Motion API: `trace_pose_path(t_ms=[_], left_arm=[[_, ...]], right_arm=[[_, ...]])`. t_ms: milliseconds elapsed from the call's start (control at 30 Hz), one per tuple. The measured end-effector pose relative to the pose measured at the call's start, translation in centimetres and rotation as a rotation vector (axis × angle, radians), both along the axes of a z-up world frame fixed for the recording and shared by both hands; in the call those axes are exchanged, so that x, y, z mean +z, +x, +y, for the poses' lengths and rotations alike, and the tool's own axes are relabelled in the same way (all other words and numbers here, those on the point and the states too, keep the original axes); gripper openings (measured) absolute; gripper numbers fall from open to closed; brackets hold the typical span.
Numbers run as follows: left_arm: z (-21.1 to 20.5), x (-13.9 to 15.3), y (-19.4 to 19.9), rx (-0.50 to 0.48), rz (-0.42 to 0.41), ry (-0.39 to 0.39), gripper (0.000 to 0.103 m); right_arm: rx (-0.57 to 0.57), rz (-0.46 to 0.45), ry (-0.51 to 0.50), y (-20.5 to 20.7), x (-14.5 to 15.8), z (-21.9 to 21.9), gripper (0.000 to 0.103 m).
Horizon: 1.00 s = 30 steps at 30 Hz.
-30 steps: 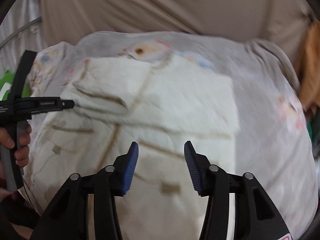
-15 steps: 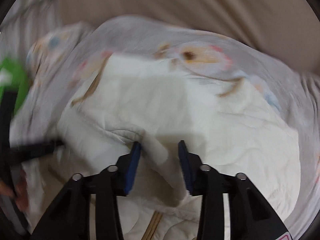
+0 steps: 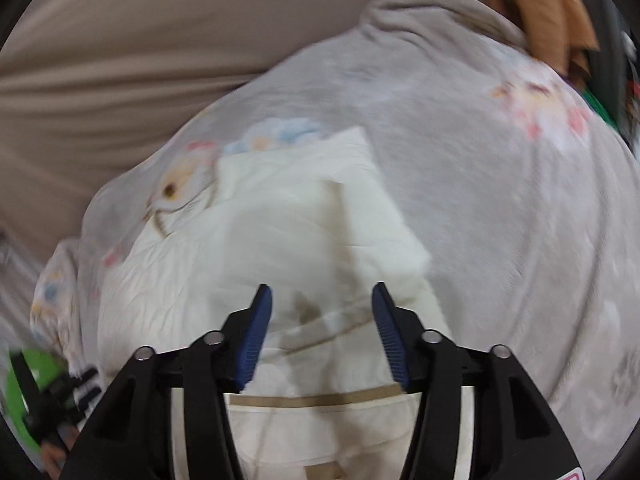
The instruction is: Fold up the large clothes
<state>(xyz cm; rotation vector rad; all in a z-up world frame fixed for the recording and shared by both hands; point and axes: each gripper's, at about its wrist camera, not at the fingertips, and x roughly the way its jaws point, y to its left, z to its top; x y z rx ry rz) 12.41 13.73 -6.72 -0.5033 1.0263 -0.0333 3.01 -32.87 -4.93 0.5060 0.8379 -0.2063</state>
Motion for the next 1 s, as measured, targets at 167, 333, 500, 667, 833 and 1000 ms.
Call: trace_pose_path(t_ms=[167, 333, 500, 667, 833, 1000], left_arm=[[0.4, -2.1, 2.2, 0.062, 0.090, -0.179, 0.073], [0.7, -4.3, 3.5, 0.108, 0.172, -0.255, 0.039], [1.0, -0.8, 2.7, 0.123, 0.036, -0.100, 0.008], [0.3, -3.3, 3.7, 0.049, 0.108, -0.002, 0.009], [-1.3, -3.0, 2.3, 0.002, 0.096, 0.128, 0.014], [-0.1, 2.4, -0.1, -0.005, -0.006, 0.210, 0.016]], right_arm=[[0.013, 0.001, -0.004, 2.4, -1.4, -0.1, 0.060], [-0.057, 0.122, 0.146, 4.6, -5.4, -2.0, 0.050], [0.118, -0.082, 0.149, 3.8, 0.0, 1.4, 0.010], [0.128, 0.068, 0.028, 4.1, -3.9, 1.0, 0.010], [0.065, 0.136, 0.072, 3.1, -6.1, -0.4, 0.014], [-0.027, 0.052, -0.063, 0.4, -1.2, -0.6, 0.022]])
